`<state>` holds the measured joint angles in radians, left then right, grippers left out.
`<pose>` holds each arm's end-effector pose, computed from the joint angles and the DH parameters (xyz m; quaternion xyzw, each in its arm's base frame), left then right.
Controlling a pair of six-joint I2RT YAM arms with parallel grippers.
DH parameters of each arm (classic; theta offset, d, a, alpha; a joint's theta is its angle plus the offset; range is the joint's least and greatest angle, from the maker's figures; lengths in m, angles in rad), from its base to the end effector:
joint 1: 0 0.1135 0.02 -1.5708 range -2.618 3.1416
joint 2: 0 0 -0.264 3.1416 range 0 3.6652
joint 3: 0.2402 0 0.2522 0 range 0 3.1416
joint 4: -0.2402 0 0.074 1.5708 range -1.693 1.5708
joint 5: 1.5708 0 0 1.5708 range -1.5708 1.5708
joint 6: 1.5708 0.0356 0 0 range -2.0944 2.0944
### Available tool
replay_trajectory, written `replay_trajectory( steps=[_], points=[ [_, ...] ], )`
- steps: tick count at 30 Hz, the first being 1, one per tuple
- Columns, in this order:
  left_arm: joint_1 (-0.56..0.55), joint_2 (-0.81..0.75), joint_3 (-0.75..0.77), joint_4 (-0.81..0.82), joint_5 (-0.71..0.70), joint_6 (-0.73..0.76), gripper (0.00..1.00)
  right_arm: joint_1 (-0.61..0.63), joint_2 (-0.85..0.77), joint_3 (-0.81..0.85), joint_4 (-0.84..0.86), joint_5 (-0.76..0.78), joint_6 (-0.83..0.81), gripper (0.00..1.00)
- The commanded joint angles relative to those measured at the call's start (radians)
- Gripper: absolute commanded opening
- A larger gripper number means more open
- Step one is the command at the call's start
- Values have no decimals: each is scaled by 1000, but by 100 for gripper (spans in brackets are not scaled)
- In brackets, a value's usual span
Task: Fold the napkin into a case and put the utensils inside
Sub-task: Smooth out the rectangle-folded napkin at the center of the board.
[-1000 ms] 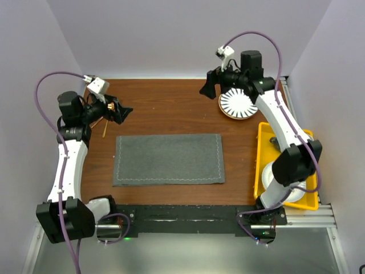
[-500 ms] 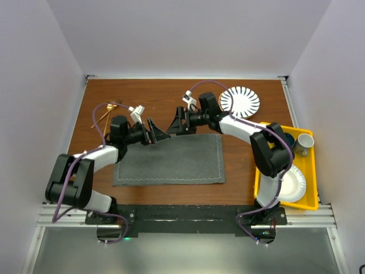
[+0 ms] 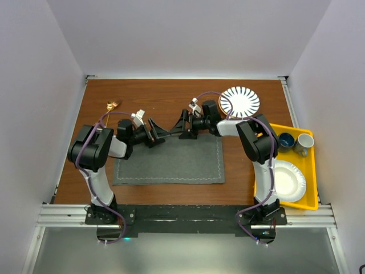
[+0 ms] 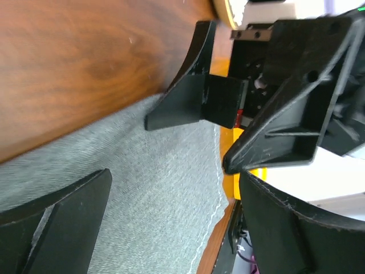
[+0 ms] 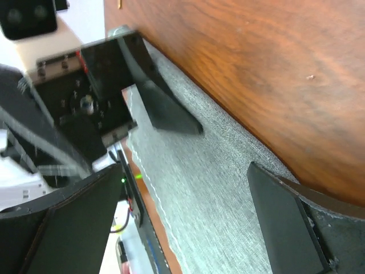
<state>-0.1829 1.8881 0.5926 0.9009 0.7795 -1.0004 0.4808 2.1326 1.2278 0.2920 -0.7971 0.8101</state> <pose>0.3085 -0.0825 0.1067 -0.1125 0.7900 -0.5486 0.2496 0.3784 0.2261 0.1245 -0.0424 0.8362 0.5306 0.1321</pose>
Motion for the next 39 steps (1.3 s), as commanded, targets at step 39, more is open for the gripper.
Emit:
replay_trajectory(
  steps=[39],
  points=[
    [362, -291, -120, -117, 35, 109, 100, 145, -21, 145, 106, -64, 85, 98]
  ],
)
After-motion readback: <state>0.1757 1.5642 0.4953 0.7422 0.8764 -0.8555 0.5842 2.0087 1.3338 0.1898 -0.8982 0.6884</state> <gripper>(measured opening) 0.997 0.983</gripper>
